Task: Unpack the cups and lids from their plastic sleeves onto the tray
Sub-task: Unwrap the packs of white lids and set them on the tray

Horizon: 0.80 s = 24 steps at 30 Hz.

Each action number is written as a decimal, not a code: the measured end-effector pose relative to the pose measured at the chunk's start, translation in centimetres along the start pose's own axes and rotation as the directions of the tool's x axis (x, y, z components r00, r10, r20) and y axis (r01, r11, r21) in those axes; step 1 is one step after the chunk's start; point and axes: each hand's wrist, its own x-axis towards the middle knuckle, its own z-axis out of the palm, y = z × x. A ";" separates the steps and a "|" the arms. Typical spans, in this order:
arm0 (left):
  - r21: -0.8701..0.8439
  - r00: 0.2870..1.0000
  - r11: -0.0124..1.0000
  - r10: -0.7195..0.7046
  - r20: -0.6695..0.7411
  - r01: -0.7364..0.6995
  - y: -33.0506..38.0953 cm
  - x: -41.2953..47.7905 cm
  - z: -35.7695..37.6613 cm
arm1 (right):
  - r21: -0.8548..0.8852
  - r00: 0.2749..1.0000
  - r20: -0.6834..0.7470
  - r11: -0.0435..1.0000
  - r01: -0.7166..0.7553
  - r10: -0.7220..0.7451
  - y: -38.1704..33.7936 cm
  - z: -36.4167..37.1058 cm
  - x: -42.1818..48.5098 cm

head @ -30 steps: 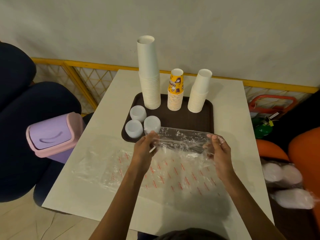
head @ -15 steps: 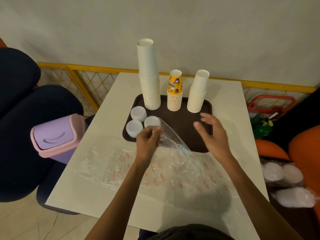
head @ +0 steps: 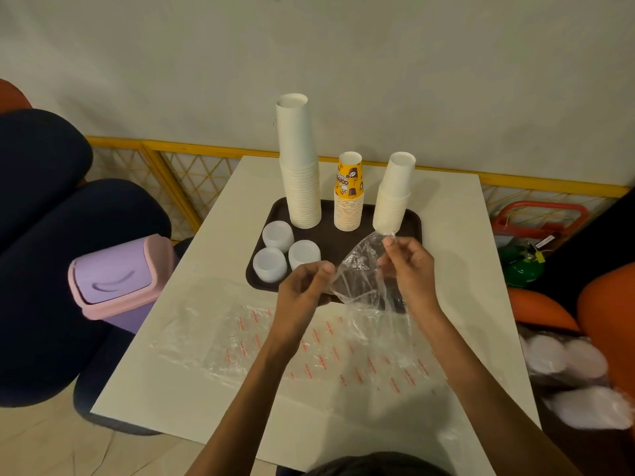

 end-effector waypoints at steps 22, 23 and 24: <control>0.374 0.953 0.892 0.296 -0.063 -0.252 -2.0 1.2 -1.8 | -0.075 0.998 -0.006 0.995 0.065 -0.066 0.5 -1.0 -0.8; 0.378 0.963 0.895 0.268 -0.027 -0.239 -1.9 1.2 -1.9 | -0.101 0.997 -0.006 0.992 0.073 -0.074 0.6 -1.0 -0.7; 0.389 0.967 0.893 0.253 -0.014 -0.228 -1.9 1.2 -2.1 | -0.129 0.997 -0.006 0.989 0.077 -0.079 0.7 -1.0 -0.7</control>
